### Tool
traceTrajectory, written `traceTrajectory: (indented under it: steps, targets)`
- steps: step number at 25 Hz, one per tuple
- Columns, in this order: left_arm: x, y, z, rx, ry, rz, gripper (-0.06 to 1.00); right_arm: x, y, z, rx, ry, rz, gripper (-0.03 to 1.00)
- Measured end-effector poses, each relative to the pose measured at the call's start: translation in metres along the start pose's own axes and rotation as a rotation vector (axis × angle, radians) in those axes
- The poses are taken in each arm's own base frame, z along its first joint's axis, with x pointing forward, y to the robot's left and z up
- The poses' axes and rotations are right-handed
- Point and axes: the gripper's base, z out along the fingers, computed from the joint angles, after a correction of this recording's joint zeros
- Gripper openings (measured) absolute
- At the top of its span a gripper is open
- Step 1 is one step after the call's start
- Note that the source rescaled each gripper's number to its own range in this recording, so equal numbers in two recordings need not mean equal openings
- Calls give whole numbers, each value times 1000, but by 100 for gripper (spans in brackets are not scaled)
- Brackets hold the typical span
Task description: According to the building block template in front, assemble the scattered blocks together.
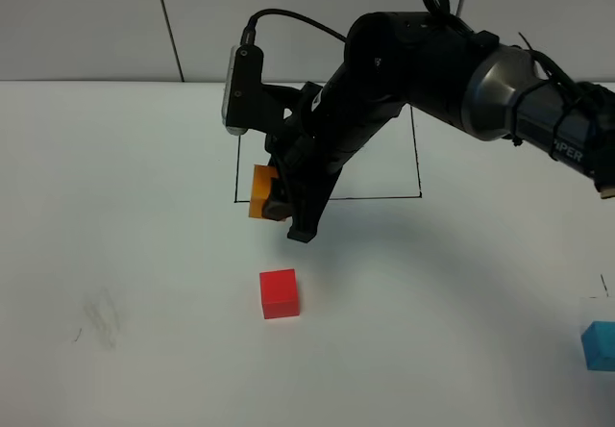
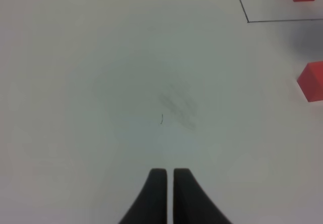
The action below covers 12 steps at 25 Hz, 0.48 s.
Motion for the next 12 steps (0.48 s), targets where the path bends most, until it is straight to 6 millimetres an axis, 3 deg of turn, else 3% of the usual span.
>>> traceTrajectory:
  steps: [12]
  targets:
    - [0, 0, 0, 0, 0, -1, 0, -2, 10, 18, -33, 39, -36, 52]
